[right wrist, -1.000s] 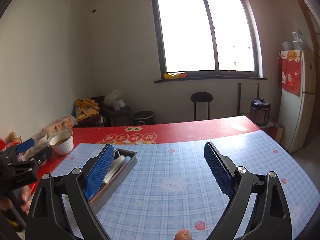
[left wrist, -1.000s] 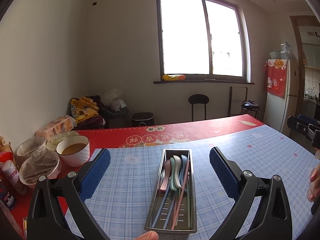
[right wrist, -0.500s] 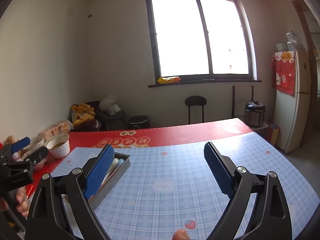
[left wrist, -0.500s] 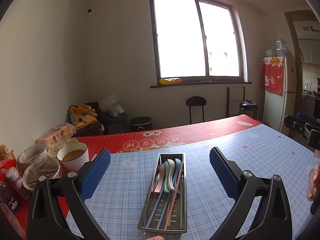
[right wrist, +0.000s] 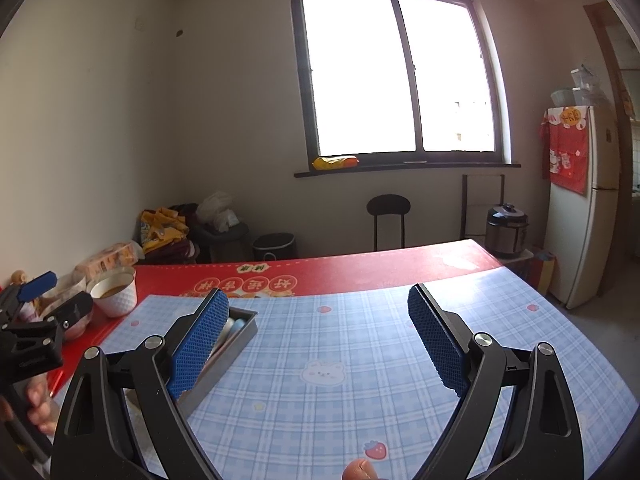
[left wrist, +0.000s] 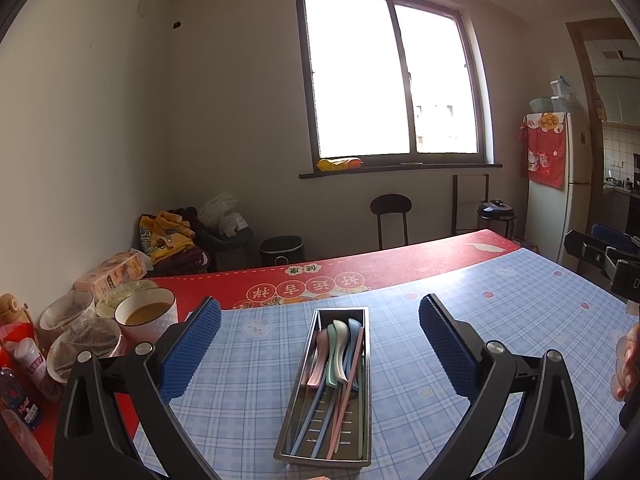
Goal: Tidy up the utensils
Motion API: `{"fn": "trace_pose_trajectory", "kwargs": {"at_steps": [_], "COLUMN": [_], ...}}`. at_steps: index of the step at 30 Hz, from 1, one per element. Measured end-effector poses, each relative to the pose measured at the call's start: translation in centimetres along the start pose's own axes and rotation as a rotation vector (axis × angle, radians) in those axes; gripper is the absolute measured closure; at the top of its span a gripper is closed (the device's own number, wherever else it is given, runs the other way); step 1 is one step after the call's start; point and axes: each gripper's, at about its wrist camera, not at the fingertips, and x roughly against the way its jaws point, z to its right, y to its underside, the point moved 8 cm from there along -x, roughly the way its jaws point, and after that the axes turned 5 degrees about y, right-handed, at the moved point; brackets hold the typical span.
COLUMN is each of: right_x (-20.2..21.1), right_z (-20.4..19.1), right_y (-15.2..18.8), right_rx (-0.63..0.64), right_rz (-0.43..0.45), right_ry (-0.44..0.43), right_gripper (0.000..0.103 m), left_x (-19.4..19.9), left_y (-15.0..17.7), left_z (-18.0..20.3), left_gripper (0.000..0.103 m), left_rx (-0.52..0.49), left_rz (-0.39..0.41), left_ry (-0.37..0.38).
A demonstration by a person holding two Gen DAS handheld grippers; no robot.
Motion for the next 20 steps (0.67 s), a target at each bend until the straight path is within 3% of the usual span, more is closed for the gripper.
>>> {"fn": "trace_pose_trajectory", "kwargs": {"at_steps": [20], "right_x": [-0.28], "right_z": [0.16], "right_y": [0.08], "right_rx": [0.004], "right_rz": [-0.007], "right_ry": [0.012], "right_gripper": [0.015], "left_x": [0.47], "left_y": [0.11], "left_z": [-0.76], "left_gripper": [0.006], "left_rx": [-0.001], "left_rz": [0.009], "left_ry": [-0.025]}}
